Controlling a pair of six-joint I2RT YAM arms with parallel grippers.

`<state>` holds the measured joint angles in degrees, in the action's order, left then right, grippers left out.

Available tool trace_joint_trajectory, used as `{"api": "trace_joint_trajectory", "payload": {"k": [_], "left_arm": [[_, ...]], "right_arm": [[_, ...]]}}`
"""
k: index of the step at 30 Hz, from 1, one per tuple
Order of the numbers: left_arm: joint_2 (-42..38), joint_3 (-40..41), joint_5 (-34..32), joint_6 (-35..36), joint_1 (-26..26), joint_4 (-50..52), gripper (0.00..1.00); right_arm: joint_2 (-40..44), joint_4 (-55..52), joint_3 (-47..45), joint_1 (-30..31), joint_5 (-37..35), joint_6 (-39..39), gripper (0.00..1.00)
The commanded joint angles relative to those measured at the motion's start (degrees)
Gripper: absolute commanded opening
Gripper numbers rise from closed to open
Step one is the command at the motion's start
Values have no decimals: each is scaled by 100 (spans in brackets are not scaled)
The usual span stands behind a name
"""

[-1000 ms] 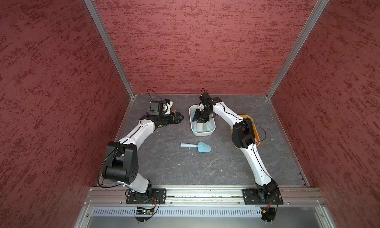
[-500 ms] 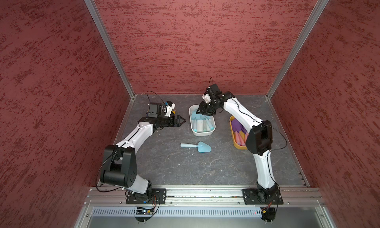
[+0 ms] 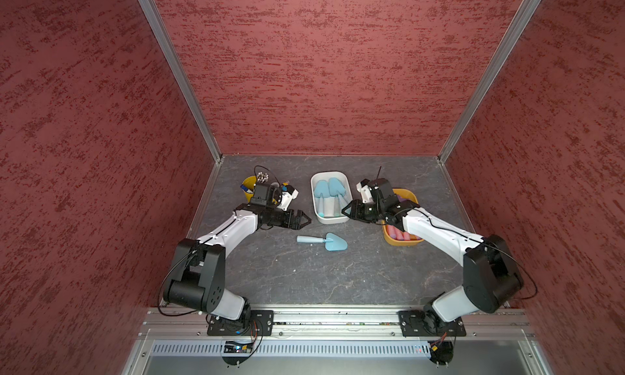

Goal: Sort the small shovels by color and place them into the storage box
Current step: Pick up the shovel from the center of the board.

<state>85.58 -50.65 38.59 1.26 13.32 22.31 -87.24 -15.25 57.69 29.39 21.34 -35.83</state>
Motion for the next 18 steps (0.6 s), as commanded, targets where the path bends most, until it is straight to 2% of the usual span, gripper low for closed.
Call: {"api": "trace_joint_trajectory", "payload": {"k": [1,8,18], "left_arm": [[79,79,-36,188,282,-8,99],[344,150,-373,-26,625,-84,100],[586,-72,-860,84,1271,116,98]], "right_arm": [[332,795,-225,224,-149,-95,44],[916,789,-832,540,-694,-81,44],[1226,632,-1094,542,-725,-78,44]]}}
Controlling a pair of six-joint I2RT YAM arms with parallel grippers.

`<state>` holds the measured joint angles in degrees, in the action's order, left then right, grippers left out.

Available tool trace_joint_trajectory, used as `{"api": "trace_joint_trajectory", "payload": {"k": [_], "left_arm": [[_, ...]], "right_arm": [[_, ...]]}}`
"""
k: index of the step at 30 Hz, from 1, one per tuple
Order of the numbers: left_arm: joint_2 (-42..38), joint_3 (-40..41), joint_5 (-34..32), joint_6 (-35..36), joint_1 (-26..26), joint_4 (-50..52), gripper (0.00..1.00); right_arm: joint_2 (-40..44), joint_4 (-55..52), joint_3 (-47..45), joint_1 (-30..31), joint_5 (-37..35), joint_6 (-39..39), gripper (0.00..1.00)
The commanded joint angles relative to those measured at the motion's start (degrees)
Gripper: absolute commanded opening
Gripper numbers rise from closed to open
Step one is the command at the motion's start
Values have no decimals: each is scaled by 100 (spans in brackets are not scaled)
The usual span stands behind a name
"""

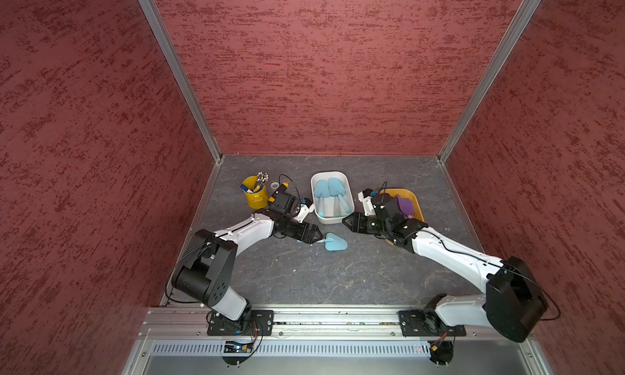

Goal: Sort the small shovels by color and place them into the storage box
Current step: Pick up the shovel from the center of the board.

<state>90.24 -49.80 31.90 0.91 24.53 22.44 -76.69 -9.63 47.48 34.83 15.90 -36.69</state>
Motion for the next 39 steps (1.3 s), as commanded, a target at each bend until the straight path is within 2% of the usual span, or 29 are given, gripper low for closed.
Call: {"api": "trace_joint_trajectory", "payload": {"k": [1,10,17,23,27,39], "left_arm": [[128,-205,-231,162,222,171,97],[30,-276,-1188,987,903,647,92],[212,-428,-2427,1935,1572,506,90],[423,-454,-3067,2482,2026,317,84],[508,-412,-3361,2731,2193,221,74],[504,-269,-3634,3038,2230,24,45]], "right_arm": [[196,60,-81,-3,-205,33,44],[313,110,-121,-3,-263,205,44],[395,329,-261,-2,-260,186,44],[633,261,-391,-3,-358,254,44],[803,233,-476,-2,-448,311,44],[805,310,-539,-7,-430,364,45]]}}
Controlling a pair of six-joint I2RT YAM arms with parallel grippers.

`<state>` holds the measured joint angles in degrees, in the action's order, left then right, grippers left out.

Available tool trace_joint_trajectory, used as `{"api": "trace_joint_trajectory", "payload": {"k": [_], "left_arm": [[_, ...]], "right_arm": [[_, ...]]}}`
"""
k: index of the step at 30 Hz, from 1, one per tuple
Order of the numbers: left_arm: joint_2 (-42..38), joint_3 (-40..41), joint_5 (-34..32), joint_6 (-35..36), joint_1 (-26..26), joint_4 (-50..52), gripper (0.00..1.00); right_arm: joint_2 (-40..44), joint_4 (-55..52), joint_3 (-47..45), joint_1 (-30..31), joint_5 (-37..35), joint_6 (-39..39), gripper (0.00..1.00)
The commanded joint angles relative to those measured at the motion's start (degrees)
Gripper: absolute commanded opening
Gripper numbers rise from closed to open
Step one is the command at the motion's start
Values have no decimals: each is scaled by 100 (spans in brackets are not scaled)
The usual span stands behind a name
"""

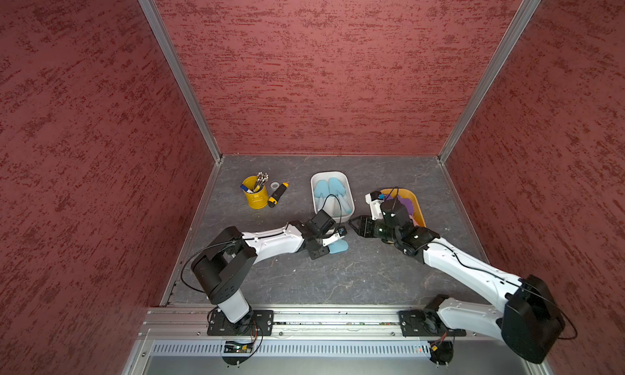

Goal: Sort the small shovels by color and place them into the storage box
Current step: Pick up the shovel from the center of the board.

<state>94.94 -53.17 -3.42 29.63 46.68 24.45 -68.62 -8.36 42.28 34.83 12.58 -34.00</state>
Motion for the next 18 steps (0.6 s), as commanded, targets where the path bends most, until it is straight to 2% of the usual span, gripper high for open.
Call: {"api": "trace_joint_trajectory", "payload": {"k": [1,6,13,18], "left_arm": [[50,74,-86,196,20,-184,44],[102,92,-53,287,29,-229,34],[146,148,-93,427,103,-238,32],[200,193,-230,537,166,-334,24]], "right_arm": [[-19,201,-28,-3,-94,95,45],[-64,212,-25,-4,-60,94,45],[-14,181,-53,-3,-81,121,45],[4,194,-57,-5,-87,115,45]]}}
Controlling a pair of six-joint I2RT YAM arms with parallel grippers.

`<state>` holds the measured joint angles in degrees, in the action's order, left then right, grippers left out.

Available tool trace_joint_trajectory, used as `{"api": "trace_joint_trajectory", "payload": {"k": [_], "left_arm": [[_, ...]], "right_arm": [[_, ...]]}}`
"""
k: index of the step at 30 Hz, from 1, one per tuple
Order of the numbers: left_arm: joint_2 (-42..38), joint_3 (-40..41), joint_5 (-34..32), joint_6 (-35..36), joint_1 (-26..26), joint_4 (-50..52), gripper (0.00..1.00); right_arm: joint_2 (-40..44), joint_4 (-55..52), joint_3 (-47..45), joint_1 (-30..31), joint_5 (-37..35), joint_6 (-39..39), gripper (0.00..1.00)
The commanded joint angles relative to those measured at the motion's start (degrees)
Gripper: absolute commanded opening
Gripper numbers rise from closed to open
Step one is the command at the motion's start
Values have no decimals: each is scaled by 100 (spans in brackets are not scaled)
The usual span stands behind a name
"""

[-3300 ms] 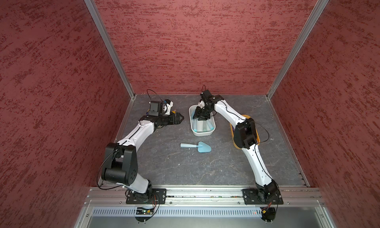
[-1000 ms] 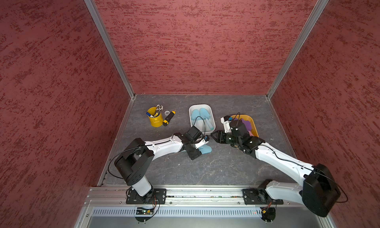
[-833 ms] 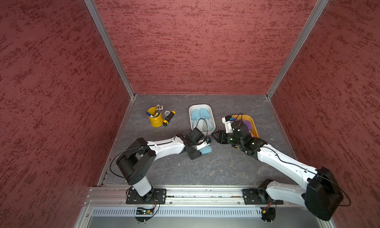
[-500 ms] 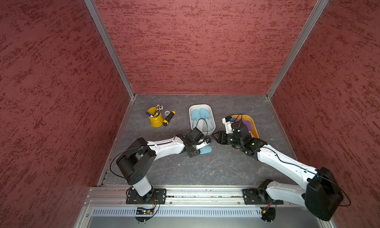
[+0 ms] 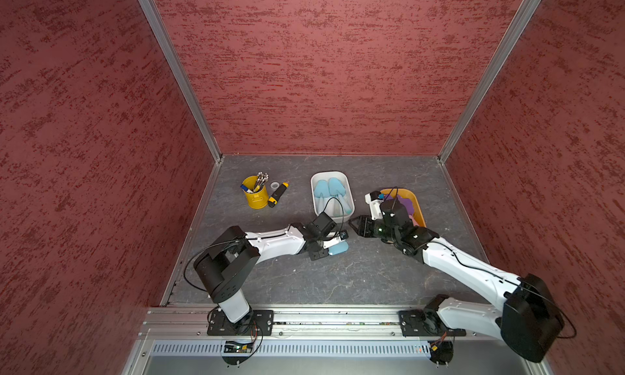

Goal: Sort the small shovels by color and place them into the storage box
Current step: Pick up the shovel from the center of the board.

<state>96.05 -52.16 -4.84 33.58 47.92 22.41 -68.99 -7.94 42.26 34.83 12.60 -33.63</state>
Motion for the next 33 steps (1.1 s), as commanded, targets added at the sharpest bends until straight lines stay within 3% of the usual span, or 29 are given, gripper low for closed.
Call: {"api": "trace_joint_trajectory", "payload": {"k": [1,8,13,16,19,23,27,33], "left_arm": [[102,83,-101,140,42,-121,21],[4,-101,-64,107,66,60,0],[-185,-591,410,-189,-58,656,0],[-358,-1084,1371,-630,-405,1187,0],[-562,-1512,2735,-1218,-996,1532,0],[-853,-1701,4542,-2192,-1921,1334,0],[-996,-1490,5773,-3543,-2603,396,0],[-1132,-391,6973,-6029,-3188,-2354,0]], "right_arm": [[50,153,-61,-8,-93,84,45],[294,65,-61,-10,-317,193,45],[784,-128,-33,-11,-873,438,47],[1134,-103,-65,-22,-1163,489,46],[1420,34,-105,-22,-1315,451,56],[1442,410,-93,-24,-705,601,59],[994,713,62,-5,88,246,56],[191,2145,-48,274,925,-404,55]]}}
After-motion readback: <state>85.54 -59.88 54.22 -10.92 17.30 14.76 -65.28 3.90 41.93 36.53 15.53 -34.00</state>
